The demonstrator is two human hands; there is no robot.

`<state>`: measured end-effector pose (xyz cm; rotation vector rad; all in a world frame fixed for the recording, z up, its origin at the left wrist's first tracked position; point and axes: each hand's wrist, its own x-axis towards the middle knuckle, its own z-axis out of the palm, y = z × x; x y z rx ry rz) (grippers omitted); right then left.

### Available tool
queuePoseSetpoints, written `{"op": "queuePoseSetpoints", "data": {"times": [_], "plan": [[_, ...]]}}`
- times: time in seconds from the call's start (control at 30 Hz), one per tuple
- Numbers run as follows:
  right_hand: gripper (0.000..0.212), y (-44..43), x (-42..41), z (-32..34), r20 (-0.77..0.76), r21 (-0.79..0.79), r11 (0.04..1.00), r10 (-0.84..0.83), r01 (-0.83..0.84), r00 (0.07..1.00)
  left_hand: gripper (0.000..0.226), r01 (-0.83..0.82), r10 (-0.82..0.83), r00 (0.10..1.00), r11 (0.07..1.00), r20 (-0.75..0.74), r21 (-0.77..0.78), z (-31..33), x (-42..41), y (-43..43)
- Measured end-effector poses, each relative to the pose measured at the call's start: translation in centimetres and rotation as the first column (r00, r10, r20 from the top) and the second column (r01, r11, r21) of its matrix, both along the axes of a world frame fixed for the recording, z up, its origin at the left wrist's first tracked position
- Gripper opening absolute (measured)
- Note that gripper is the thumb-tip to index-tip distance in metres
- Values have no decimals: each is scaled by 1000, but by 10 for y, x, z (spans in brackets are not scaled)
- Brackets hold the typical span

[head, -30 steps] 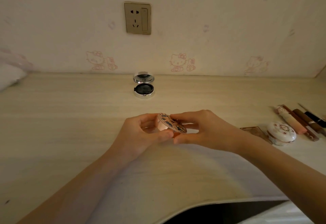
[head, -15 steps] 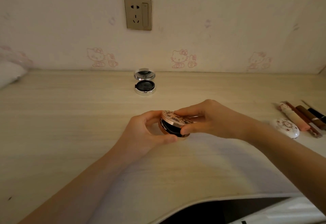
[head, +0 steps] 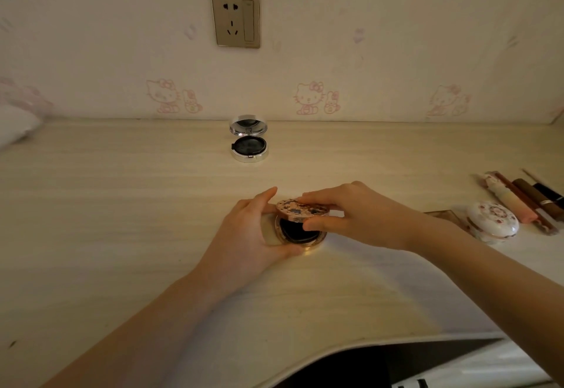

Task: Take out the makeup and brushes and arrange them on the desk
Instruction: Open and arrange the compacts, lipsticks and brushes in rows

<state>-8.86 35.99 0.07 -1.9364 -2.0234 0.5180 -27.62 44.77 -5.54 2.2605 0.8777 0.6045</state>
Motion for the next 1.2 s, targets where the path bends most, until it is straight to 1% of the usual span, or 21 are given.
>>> {"op": "queuePoseSetpoints", "data": {"times": [0.1,0.23,0.33,0.57,0.77,0.9,0.97,1.07,1.13,1.2], "plan": [[42,-2,0,-4,25,59,998,8,-10,1000,108,-4,5,1000,1000,19,-11,-3,1,-1],[42,-3,-2,-4,-40,87,996,19,-15,999,105,12,-12,1000,999,1,41,-6,2,-5],[36,-2,-2,-1,-43,78,997,24,-20,999,103,15,-16,1000,999,18,52,-7,3,-7],[32,12,-2,11,-26,25,1000,5,-4,1000,113,-3,-1,999,997,41,74,-8,7,-8],[29,20,1,16,-29,-18,1000,-10,9,1000,110,12,-15,1000,992,23,128,-8,8,-10],[30,21,1,15,-38,-29,999,-20,19,999,109,15,-20,999,991,30,134,-8,6,-11],[34,18,1,12,-41,-12,998,-58,57,997,109,17,-22,999,991,33,132,-8,7,-10],[46,9,2,4,-102,95,970,-214,224,971,109,19,-23,999,993,31,120,-8,6,-10],[47,-1,0,-4,-157,192,923,-308,335,938,108,14,-17,999,996,40,89,-8,5,-10],[44,-12,-4,-14,-154,245,889,-359,388,920,100,-10,8,998,999,59,41,-7,3,-11]]}}
